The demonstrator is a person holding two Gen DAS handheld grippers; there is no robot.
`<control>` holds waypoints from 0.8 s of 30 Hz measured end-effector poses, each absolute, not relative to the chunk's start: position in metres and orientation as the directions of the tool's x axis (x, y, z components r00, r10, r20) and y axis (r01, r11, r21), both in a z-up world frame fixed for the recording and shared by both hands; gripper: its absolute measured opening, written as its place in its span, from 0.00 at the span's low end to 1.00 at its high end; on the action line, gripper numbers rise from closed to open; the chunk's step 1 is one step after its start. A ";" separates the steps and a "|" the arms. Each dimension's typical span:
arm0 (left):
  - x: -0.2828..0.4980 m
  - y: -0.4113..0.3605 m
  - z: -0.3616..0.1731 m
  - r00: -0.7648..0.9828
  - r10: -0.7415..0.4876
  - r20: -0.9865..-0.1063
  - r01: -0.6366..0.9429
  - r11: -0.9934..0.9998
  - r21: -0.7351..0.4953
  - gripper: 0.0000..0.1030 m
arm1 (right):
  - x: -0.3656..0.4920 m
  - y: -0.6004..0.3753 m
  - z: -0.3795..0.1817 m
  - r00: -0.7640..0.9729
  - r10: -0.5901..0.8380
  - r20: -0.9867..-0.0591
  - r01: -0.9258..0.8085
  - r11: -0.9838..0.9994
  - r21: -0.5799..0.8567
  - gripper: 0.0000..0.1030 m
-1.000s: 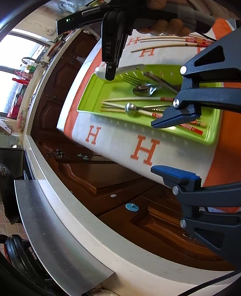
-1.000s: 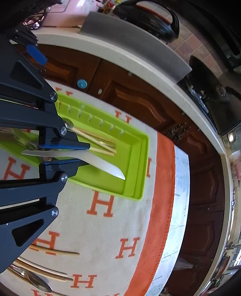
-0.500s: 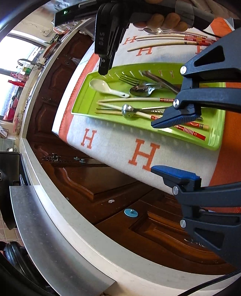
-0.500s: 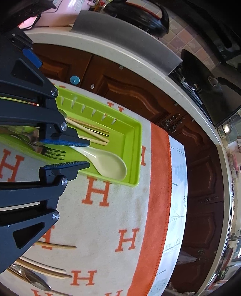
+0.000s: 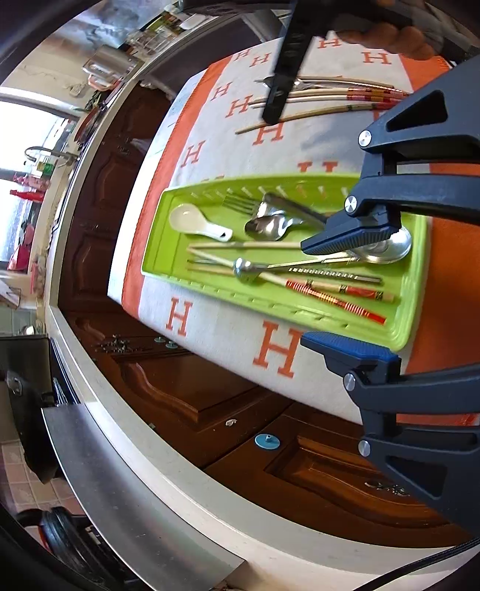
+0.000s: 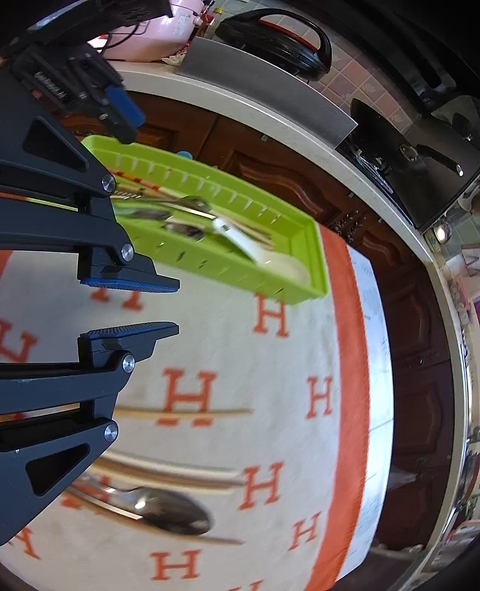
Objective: Organize utensils
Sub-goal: 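Reach the left tool to a plain bamboo chopstick while the right tool approaches the chopsticks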
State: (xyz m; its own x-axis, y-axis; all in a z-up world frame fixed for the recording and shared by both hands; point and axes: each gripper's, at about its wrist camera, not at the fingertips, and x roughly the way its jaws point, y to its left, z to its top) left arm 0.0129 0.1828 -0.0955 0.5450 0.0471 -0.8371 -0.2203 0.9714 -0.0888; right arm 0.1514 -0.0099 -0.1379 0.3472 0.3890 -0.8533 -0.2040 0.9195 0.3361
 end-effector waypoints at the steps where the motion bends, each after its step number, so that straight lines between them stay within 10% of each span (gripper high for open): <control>1: 0.011 0.179 -0.095 0.544 0.048 -0.838 -0.215 0.973 -0.085 0.41 | 0.142 -0.020 -0.139 0.345 0.387 -0.855 -0.193 0.921 0.338 0.16; 9: 0.002 0.145 -0.088 0.551 0.042 -0.834 -0.165 0.984 -0.060 0.41 | 0.082 -0.085 -0.141 0.374 0.360 -0.855 -0.162 0.933 0.322 0.17; 15: -0.003 0.105 -0.074 0.620 0.022 -0.784 -0.073 0.997 -0.030 0.41 | 0.051 -0.132 -0.137 0.415 0.333 -0.847 -0.125 0.943 0.309 0.46; 24: 0.017 0.050 -0.072 0.540 -0.104 -0.835 0.069 0.994 -0.079 0.53 | 0.037 -0.191 -0.134 0.437 0.322 -0.840 -0.061 0.942 0.329 0.47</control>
